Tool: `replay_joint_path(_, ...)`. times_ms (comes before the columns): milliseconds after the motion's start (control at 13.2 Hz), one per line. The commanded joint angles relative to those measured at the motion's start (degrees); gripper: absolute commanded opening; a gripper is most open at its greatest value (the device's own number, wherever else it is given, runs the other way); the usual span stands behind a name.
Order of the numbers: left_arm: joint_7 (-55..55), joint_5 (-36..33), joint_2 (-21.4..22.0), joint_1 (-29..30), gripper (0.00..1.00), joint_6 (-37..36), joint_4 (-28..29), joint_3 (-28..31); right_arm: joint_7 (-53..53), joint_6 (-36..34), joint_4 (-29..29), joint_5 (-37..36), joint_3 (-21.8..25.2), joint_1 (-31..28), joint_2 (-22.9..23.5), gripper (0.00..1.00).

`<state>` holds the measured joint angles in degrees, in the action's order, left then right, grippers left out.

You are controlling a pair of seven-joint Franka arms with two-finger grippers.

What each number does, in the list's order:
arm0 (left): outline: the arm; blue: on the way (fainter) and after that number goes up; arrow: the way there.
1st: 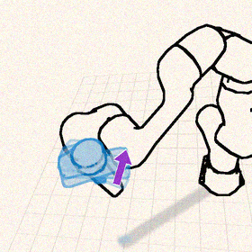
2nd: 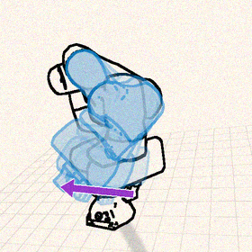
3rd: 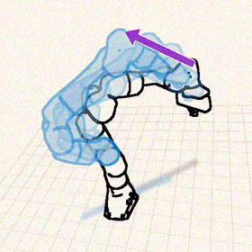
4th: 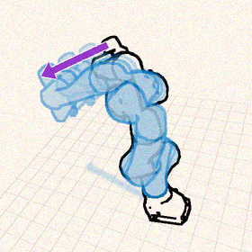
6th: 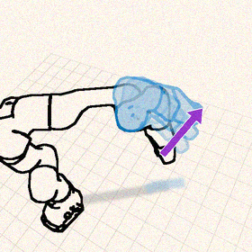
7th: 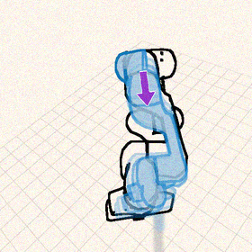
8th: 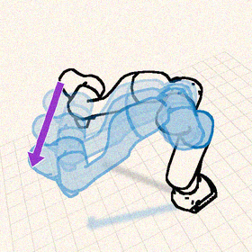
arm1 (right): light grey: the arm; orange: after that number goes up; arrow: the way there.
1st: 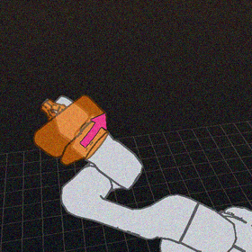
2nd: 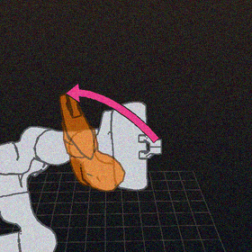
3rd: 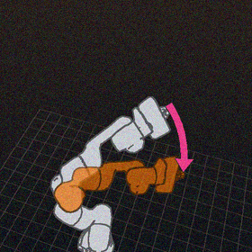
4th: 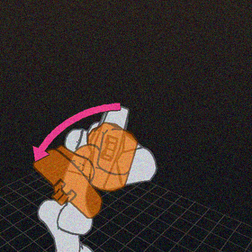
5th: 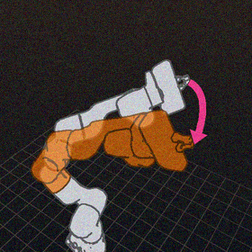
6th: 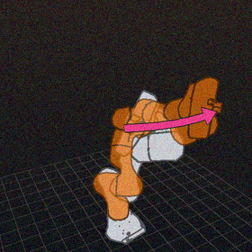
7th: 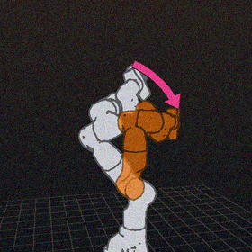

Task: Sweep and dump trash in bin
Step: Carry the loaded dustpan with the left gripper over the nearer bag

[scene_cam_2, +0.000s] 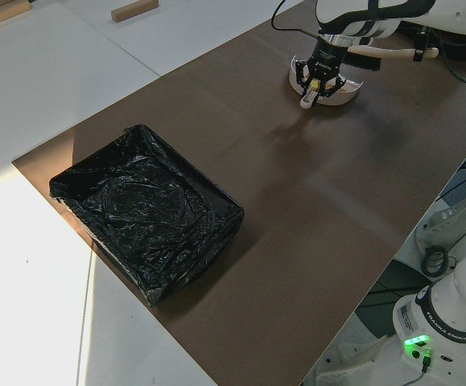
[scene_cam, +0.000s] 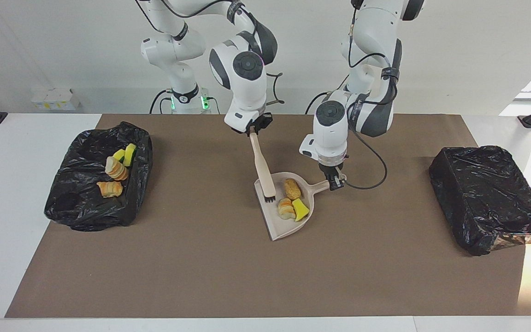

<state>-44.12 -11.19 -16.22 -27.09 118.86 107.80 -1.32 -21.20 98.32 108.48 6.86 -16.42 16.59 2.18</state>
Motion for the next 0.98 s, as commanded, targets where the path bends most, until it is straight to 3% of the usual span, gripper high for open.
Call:
replay_joint_path(0,-6.6,4.2,1.5,4.7,0.0,1.5,0.6,-0.1,-3.9,0.7,6.9,1.7,-0.4,-0.3,-8.2,0.0)
replay_joint_path(303,-20.5,10.7,4.1,11.4,0.0,0.7,0.0,-0.1,-10.5,6.8,16.7,4.6,-0.7,3.7,-15.8,0.0)
replay_joint_path(530,-26.4,12.1,5.6,14.8,0.0,-1.6,-2.2,0.0,-17.9,8.5,16.9,8.4,-0.9,10.0,-15.5,0.0)
replay_joint_path(757,-27.6,11.6,5.6,15.8,0.0,-8.7,-8.3,0.7,-21.3,9.9,16.2,9.1,-0.9,14.5,-15.4,0.0)
replay_joint_path(909,-31.2,11.4,5.6,19.3,0.0,-13.9,-12.6,0.7,-25.6,12.0,15.8,11.3,-1.1,18.2,-12.8,0.0)
